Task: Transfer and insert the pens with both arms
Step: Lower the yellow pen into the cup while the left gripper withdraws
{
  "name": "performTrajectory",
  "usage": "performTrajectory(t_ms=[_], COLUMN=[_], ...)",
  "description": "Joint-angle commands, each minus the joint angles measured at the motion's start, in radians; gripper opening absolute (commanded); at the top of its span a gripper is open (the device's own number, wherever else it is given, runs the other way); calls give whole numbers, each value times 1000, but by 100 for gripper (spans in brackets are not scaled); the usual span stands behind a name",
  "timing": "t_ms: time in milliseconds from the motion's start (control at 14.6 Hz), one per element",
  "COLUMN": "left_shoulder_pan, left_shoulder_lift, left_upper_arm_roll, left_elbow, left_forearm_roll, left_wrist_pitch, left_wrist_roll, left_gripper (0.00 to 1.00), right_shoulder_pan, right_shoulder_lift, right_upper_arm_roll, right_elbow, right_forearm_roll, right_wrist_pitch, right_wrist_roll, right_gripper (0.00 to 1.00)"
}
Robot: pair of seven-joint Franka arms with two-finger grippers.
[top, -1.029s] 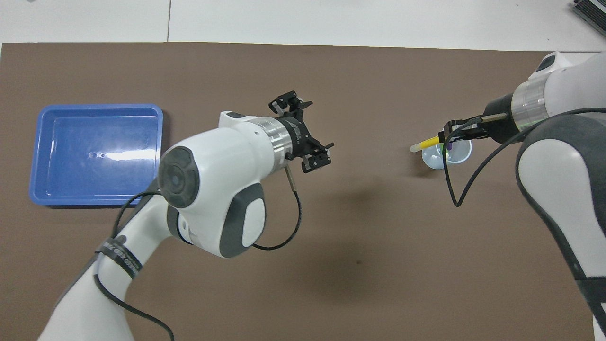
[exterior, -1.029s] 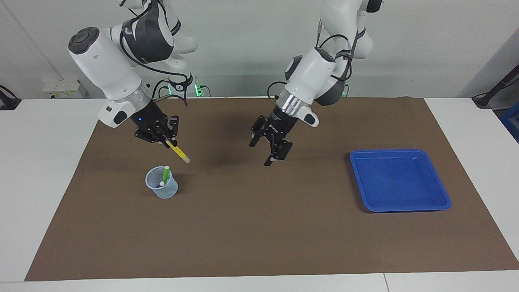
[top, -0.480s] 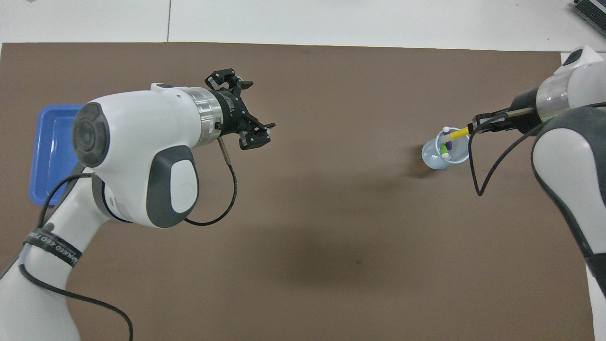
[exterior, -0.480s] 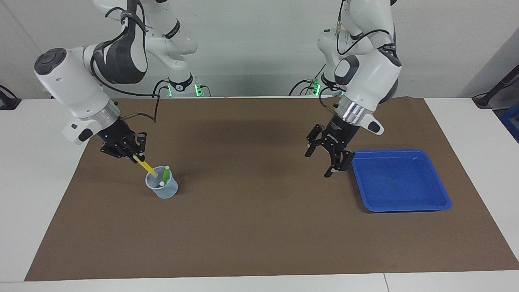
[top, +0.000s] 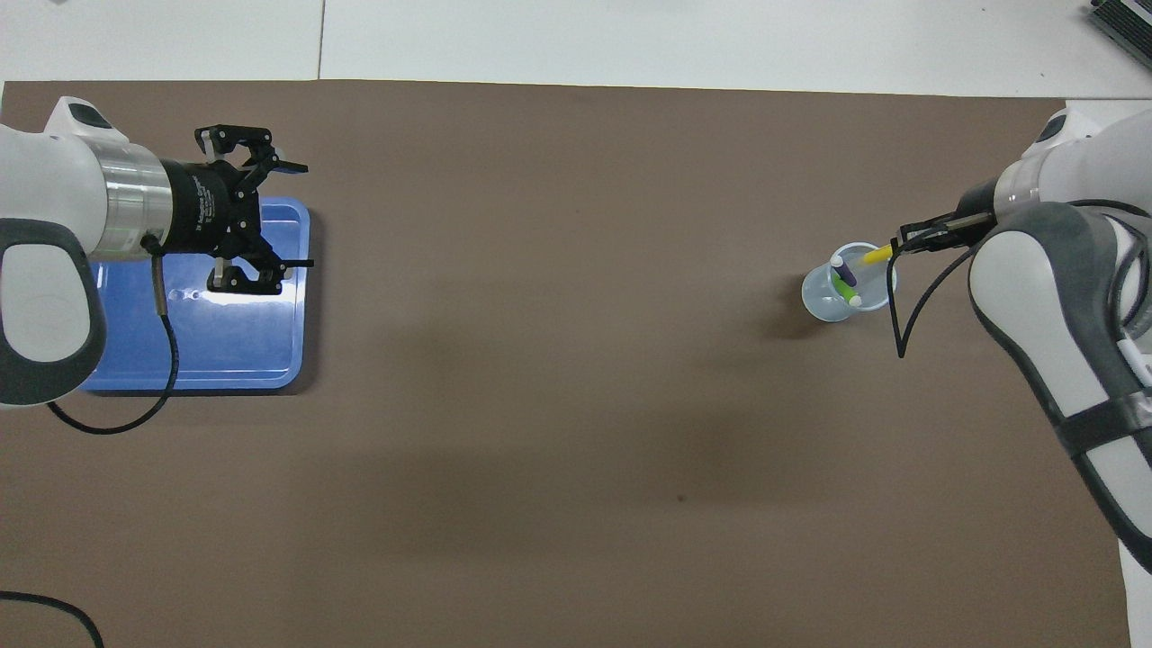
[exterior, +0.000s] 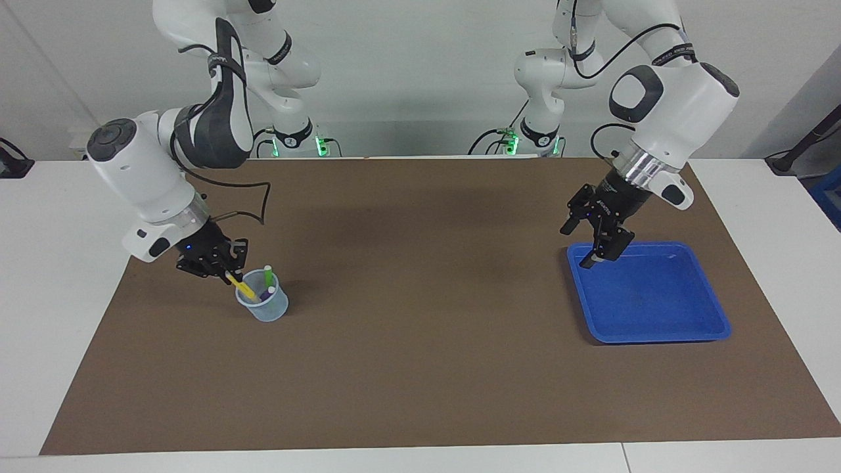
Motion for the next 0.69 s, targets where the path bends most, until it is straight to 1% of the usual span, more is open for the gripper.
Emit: performTrajectory(t_ms=[0,137,206,274,343,480,618], left_shoulder_pan=[26,54,80,100,110,143,160], left_shoulder_lift=[-38,-47,-56,-62,-67,-68,-75], left_upper_arm_roll=[-4,-3,-4,-4,-4,-4,-4], left_elbow=[-23,-23,-22,-23,-23,-22,-17], left_forearm_roll=[86,146,199,232,249,281,304], left_wrist_pitch=[-96,-185,-235,-284,-318,-357,-380], left_wrist_roll=[174,320,404,492,571,673,744], left_gripper=[100,100,100,100,100,100,100], right_shoulder_pan=[-2,-8,-11,-13,-13,-14,-19], right_shoulder_lift=[0,0,0,0,0,-8,-12], right_upper_arm_roll=[5,5,5,5,3,0,-5], right_elbow=[-20,-17,-14,-10,-2,24,81], right_forearm_roll=[-31,-31,-31,-31,-31,-37,-56], right_wrist_pitch=[25,17,11,6,-1,-39,-125], right_wrist_roll=[3,3,5,5,5,5,5], right_gripper=[26,69,93,100,100,100,100])
